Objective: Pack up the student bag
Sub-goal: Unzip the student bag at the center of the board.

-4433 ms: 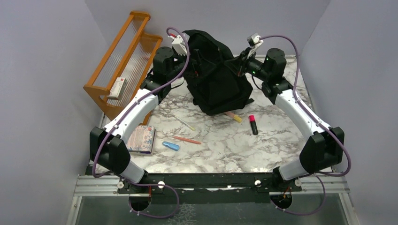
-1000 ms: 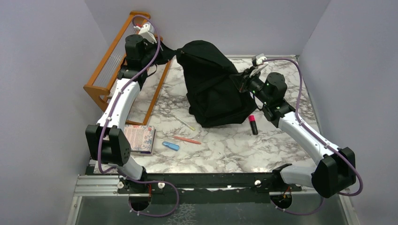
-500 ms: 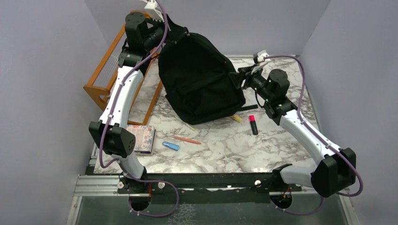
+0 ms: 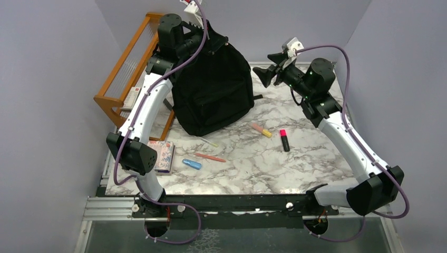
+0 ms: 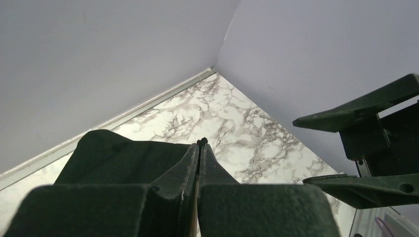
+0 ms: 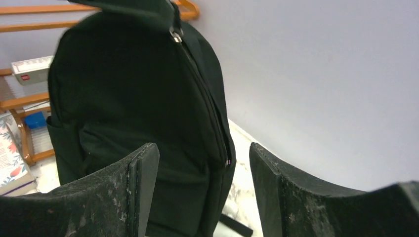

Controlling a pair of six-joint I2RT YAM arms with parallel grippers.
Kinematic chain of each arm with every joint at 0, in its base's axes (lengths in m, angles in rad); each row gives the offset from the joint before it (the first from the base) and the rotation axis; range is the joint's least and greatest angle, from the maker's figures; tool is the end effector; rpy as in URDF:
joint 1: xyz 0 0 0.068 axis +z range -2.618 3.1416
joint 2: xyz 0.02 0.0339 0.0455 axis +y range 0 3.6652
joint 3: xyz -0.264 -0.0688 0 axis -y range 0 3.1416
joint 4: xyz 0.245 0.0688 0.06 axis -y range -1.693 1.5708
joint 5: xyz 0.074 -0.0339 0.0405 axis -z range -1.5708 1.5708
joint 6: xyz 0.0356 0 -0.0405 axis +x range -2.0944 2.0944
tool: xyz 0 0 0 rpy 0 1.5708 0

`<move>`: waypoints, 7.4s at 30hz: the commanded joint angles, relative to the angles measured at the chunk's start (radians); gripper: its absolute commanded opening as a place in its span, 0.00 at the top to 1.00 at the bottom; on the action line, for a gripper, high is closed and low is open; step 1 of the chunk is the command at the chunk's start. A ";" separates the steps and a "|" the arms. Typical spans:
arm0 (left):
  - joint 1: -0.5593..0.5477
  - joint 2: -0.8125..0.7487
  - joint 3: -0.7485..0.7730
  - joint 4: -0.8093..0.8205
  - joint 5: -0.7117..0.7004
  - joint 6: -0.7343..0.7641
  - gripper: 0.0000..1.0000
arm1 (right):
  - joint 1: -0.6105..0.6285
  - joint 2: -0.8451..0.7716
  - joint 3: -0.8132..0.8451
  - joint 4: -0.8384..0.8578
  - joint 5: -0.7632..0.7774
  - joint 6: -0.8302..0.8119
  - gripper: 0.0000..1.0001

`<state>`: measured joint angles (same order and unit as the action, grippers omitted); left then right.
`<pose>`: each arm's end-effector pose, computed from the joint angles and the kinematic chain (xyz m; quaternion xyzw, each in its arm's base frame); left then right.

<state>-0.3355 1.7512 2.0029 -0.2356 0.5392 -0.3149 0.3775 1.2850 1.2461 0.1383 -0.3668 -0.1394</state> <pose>0.3662 -0.1471 0.4940 0.1968 0.6741 -0.3965 0.5913 0.2736 0.1222 0.4279 -0.2994 0.6034 0.2081 0.7092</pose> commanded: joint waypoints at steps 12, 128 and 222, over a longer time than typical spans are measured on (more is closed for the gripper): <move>-0.031 -0.063 -0.040 0.038 0.060 0.011 1.00 | -0.003 0.293 0.197 0.155 -0.338 -0.210 0.30; -0.046 -0.373 -0.474 0.002 -0.032 0.752 0.13 | -0.006 0.259 0.315 0.148 -0.131 -0.015 0.99; -0.080 0.042 -0.100 -0.230 -0.329 0.126 1.00 | 0.191 0.214 -0.033 0.017 -0.118 0.253 0.52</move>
<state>-0.4099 1.7901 1.8683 -0.4667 0.1848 -0.1505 0.5030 1.5578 1.2942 0.0414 -0.5976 0.2661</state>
